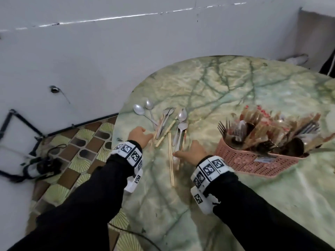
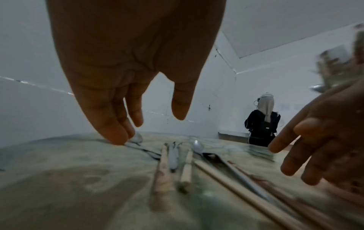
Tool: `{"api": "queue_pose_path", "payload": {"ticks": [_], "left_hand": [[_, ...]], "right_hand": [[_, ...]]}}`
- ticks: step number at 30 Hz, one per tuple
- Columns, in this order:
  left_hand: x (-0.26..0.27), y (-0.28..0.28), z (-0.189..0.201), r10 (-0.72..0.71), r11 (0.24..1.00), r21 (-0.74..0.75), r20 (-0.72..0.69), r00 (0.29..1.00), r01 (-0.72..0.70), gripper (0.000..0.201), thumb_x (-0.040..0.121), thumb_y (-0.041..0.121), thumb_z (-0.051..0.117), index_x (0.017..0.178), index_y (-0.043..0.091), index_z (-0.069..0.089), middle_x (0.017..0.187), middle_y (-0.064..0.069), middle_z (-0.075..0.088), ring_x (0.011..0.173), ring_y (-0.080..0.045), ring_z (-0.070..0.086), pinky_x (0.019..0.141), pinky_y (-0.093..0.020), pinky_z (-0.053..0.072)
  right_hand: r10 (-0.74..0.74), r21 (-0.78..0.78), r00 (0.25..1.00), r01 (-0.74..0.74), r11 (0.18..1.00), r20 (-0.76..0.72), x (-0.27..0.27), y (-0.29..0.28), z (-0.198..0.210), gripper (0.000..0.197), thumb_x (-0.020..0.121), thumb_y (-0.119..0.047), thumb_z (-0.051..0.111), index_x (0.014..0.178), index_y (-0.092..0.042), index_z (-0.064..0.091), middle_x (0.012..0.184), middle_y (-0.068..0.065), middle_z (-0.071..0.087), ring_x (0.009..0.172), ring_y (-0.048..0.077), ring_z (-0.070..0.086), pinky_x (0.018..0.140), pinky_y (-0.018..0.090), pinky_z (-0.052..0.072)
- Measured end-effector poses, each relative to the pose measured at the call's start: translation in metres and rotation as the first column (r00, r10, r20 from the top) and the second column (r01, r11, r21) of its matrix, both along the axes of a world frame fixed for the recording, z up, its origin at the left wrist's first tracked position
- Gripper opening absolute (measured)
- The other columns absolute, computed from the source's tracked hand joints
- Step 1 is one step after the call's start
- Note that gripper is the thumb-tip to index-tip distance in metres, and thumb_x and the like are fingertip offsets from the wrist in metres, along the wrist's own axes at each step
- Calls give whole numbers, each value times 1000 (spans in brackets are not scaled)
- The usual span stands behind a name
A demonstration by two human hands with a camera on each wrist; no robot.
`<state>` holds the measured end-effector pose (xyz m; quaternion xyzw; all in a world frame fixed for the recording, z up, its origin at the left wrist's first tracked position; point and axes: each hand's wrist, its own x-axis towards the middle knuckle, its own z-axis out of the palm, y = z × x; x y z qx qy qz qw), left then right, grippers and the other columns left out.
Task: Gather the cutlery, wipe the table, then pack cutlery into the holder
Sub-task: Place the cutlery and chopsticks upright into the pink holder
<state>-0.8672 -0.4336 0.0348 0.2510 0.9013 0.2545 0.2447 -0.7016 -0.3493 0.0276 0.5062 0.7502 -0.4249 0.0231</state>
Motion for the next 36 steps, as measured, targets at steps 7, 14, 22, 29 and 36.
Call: {"api": "queue_pose_path", "payload": {"ticks": [7,14,22,29,36], "left_hand": [[-57,62,-33,-52,960,-273,25,998,57,86,76,65,55,132,2,42,136,-19,41,123,-34,44,101,-39,37],[-74,100,-43,-71,957,-286,-94,993,41,69,80,56,57,119,0,50,121,-19,49,108,-30,51,78,-32,41],[-80,105,-38,-177,951,-274,-105,979,143,19,90,18,54,100,2,58,105,-19,57,103,-31,56,76,-32,42],[-73,97,-31,-199,961,-209,-60,978,183,29,95,12,43,71,-2,50,98,-18,62,102,-35,58,73,-33,46],[-61,93,-38,-214,950,-227,29,976,215,41,82,42,58,97,4,59,114,-16,55,101,-31,57,89,-35,50]], "right_hand": [[-135,161,944,89,983,300,-79,11,-21,96,65,-51,77,131,2,30,130,15,36,119,25,43,98,30,39],[-89,84,944,65,994,318,-100,35,-28,53,83,-29,66,124,-6,42,125,11,43,108,22,50,92,26,44],[-176,166,943,132,977,283,-110,46,-25,34,86,-8,57,117,4,49,110,17,61,100,32,61,68,27,41],[-211,168,952,176,970,223,-109,53,-22,10,86,-9,54,83,-4,46,95,17,60,91,32,62,65,26,43],[-176,190,961,136,972,211,-129,53,-34,40,84,-41,56,88,-1,58,92,14,58,95,28,53,57,25,34]]}}
